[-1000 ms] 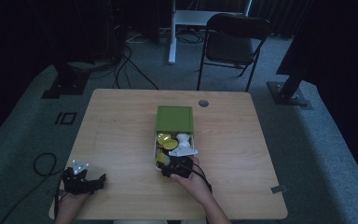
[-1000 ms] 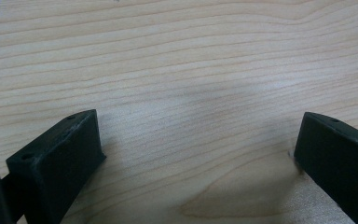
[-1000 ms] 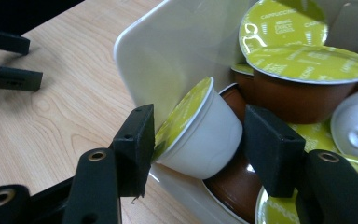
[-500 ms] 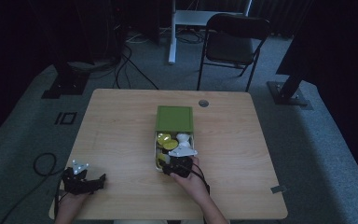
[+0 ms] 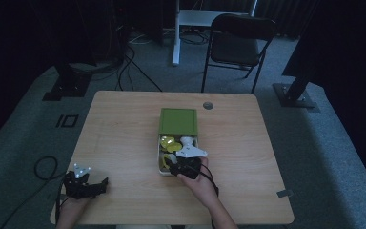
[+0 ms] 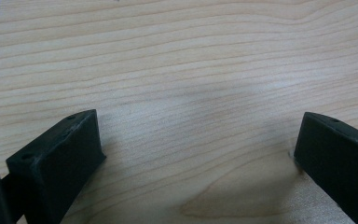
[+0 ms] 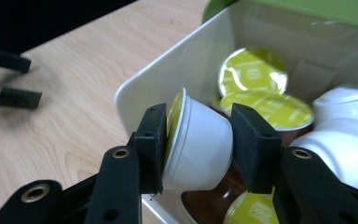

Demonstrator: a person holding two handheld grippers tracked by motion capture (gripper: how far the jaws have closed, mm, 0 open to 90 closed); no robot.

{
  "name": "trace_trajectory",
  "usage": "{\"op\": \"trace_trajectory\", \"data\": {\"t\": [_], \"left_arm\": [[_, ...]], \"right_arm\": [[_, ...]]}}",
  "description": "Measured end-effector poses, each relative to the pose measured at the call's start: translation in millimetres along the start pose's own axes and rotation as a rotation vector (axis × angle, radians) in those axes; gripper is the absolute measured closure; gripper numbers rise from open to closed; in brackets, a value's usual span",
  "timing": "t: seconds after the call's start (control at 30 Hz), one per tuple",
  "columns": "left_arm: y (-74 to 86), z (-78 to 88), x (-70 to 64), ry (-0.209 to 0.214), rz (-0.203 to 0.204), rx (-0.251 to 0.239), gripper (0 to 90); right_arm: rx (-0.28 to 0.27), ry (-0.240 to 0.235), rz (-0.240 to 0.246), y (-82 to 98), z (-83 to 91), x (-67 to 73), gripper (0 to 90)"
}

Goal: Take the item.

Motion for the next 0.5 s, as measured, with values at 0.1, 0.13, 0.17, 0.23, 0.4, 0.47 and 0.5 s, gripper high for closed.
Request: {"op": "trace_trajectory", "data": {"t": [0.1,0.13,0.17,0.23,0.4,0.47,0.5], "left_arm": [[0.0,0.0,0.0,0.000,0.000,0.000,0.9],[0.0,0.0,0.0,0.000,0.000,0.000,0.9],[0.0,0.0,0.0,0.000,0.000,0.000,0.9],[-0.1,-0.1,-0.2,0.000,0.002,-0.002,0.9],[-0.1,-0.1,-0.2,0.000,0.003,-0.001,0.9],[-0.1,-0.1,-0.2,0.000,0.002,-0.001,0.9],[-0.1,-0.1,-0.2,0.000,0.002,-0.001,0.9]], "right_arm": [[-0.004,0.002,0.003,-2.3,4.9,-2.6,57.5],[-0.010,0.005,-0.005,-3.0,6.4,-4.1,57.5],[-0.009,0.008,0.000,-3.5,8.1,-5.0,57.5],[-0.019,0.013,-0.008,-5.3,11.5,-7.3,57.6],[-0.028,0.021,-0.002,-9.9,18.9,-11.7,57.7],[-0.031,0.022,0.001,-11.3,20.5,-12.2,57.8],[-0.035,0.021,0.004,-12.7,22.3,-12.6,57.8]]}}
Point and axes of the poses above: each handheld gripper's, and its own axes: z roughly backward along the jaws, y roughly out of its underside, x roughly to its left, the point moved 5 cm from there along -z, roughly forward along the jaws, and after that the axes turned 6 degrees about x, right-handed, at the moved point
